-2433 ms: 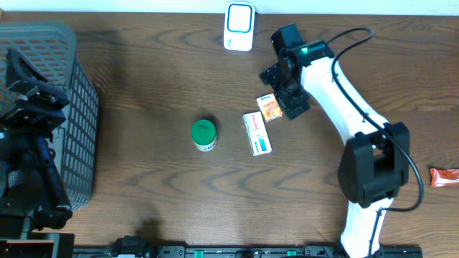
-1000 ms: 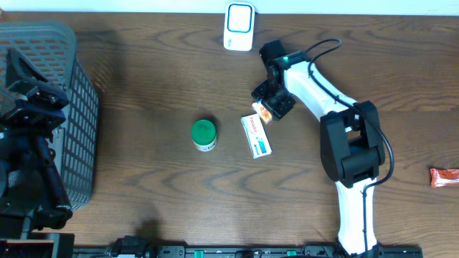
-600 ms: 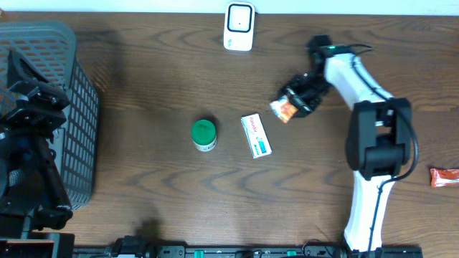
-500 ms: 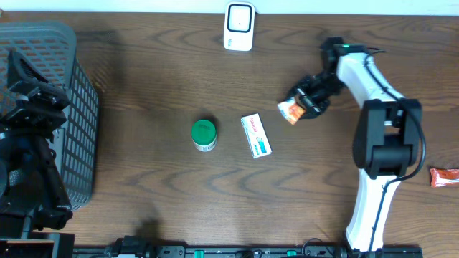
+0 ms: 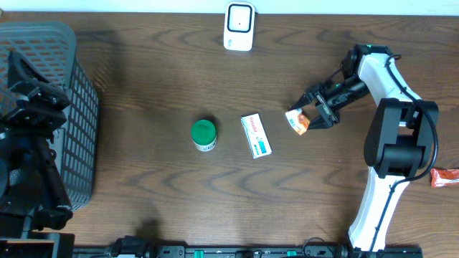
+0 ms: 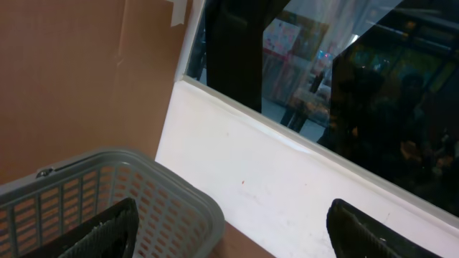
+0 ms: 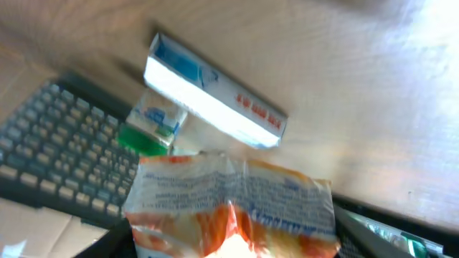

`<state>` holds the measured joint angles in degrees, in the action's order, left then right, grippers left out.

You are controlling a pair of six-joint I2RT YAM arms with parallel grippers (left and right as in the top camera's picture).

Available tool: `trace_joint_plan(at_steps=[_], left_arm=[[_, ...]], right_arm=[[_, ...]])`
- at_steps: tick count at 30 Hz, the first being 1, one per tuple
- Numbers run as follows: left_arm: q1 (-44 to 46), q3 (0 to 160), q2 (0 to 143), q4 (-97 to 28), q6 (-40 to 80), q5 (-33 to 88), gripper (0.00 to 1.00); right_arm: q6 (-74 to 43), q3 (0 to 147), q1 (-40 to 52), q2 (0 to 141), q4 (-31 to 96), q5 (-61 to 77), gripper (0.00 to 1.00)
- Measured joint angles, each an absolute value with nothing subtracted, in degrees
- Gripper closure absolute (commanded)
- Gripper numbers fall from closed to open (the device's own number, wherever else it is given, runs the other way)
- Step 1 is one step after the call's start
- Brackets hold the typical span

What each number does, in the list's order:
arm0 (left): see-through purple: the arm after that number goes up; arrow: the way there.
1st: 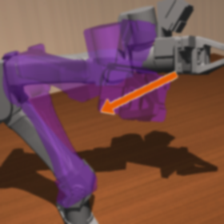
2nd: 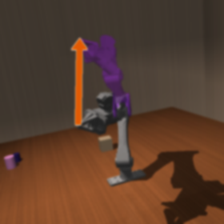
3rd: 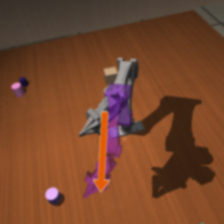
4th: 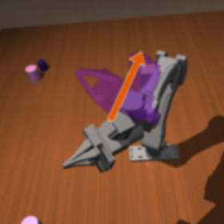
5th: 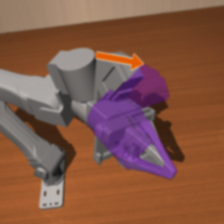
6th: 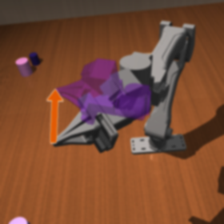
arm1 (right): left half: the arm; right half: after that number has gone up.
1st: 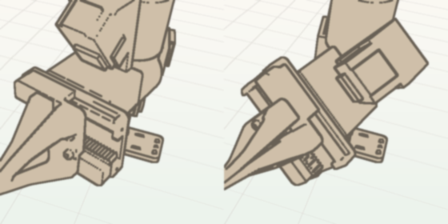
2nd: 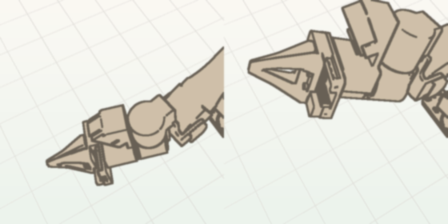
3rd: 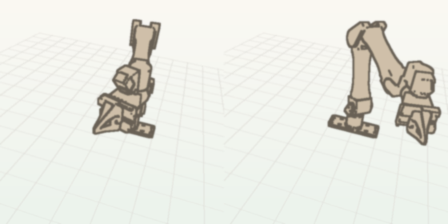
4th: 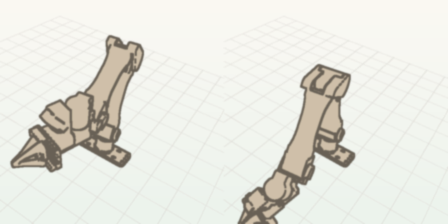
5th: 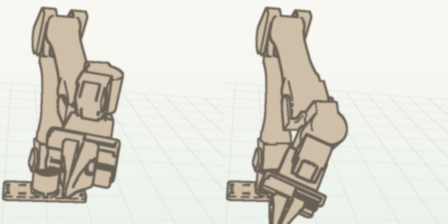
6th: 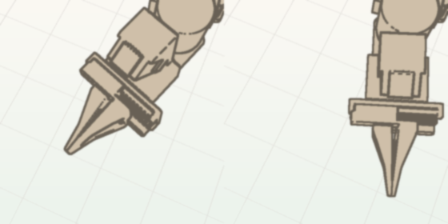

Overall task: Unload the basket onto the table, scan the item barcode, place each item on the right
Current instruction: 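Lift the snack pack and carry it toward the white scanner, then hold the snack pack barcode in front of the scanner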

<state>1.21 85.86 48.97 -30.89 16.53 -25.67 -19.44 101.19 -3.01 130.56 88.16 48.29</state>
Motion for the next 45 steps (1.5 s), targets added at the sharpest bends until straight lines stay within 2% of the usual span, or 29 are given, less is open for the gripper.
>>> trace_joint_plan(at_steps=[9, 17, 25, 32, 36, 40, 45], left_arm=[[1.2, 85.9, 49.0, -30.9, 16.5, -25.7, 0.16], [1.2, 85.9, 49.0, -30.9, 16.5, -25.7, 0.16], [1.2, 85.9, 49.0, -30.9, 16.5, -25.7, 0.16], [1.2, 85.9, 49.0, -31.0, 16.5, -25.7, 0.16], [1.2, 85.9, 49.0, -31.0, 16.6, -25.7, 0.15], [1.2, 85.9, 49.0, -31.0, 16.6, -25.7, 0.16], [1.2, 85.9, 49.0, -31.0, 16.6, -25.7, 0.16]], right_arm=[[-8.7, 101.2, -3.0, 130.6, 97.2, 51.6, 0.40], [-5.7, 101.2, -2.7, 130.6, 97.0, 52.8, 0.41], [-7.0, 101.2, 1.7, 130.6, 86.3, 55.2, 0.46], [-13.0, 106.1, 11.0, 130.9, 72.7, 55.0, 0.45], [-17.4, 114.6, 16.9, 130.9, 66.1, 49.6, 0.42], [-21.2, 123.7, 22.0, 130.9, 60.9, 38.9, 0.33], [-22.9, 130.8, 25.6, 130.9, 55.4, 21.8, 0.32]])
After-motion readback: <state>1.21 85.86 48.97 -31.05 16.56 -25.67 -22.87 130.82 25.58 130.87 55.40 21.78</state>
